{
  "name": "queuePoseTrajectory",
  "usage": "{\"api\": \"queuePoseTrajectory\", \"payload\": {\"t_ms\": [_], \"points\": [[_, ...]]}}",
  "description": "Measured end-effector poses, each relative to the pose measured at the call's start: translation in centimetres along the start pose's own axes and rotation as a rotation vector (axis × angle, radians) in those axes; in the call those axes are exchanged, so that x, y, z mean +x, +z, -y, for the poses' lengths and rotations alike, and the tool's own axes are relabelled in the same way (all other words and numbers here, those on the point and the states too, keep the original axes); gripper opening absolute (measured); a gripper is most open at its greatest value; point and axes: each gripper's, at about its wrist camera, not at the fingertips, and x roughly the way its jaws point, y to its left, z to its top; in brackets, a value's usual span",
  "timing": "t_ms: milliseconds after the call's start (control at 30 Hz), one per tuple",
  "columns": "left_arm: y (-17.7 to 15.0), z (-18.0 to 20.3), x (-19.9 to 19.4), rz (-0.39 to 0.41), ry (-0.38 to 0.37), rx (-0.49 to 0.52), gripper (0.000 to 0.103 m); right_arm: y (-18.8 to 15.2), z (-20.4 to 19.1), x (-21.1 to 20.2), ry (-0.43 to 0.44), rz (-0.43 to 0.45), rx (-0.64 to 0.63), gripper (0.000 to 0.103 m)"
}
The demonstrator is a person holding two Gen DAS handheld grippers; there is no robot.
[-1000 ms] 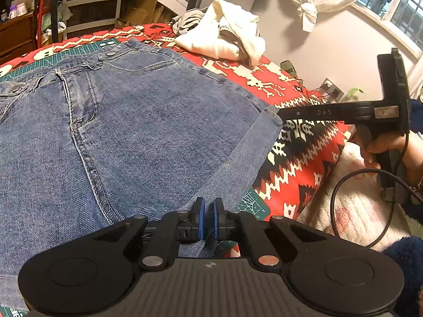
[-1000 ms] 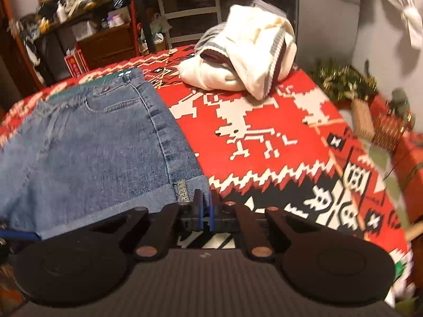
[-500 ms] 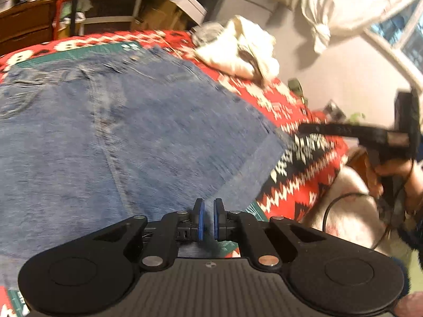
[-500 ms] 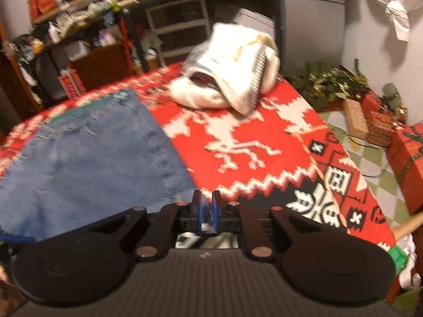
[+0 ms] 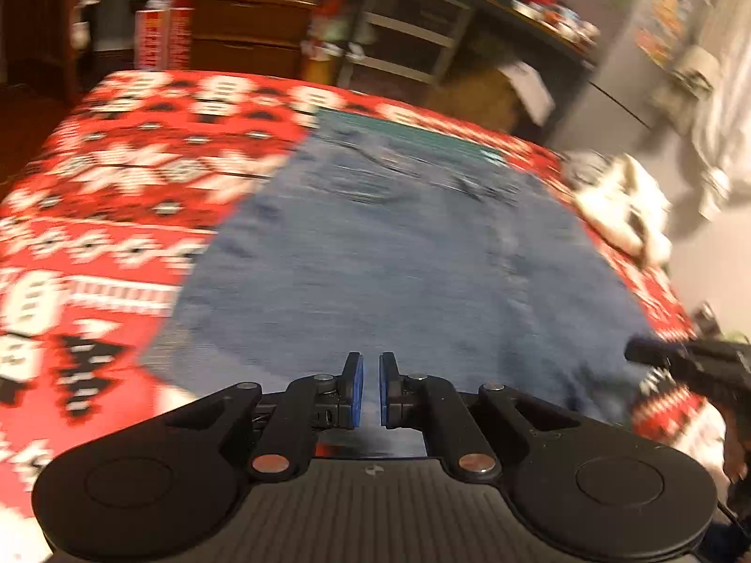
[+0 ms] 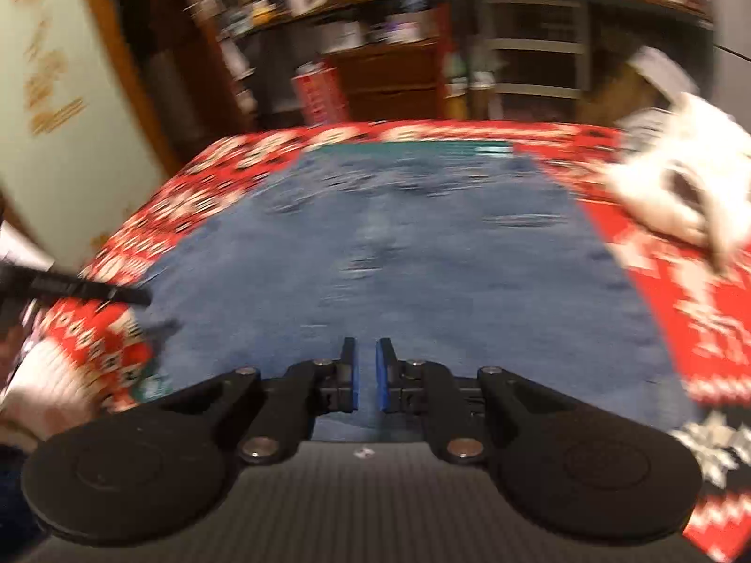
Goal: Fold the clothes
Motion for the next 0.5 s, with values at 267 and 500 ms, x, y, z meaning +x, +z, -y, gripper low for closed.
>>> {"api": "queuePoseTrajectory", "payload": {"t_ms": [267, 500], "points": [[-0.4, -6.2, -0.9, 0.026, 0.125, -0.072, 0.008, 0.3, -8.4, 4.7, 0.119, -0.097, -0.213, 0.012], [-0.6, -7.8, 0.2, 0.026, 0.159, -0.075, 0.033, -0.3, -10.3, 6.2, 0.141, -0.147, -0.294, 0.019]]}}
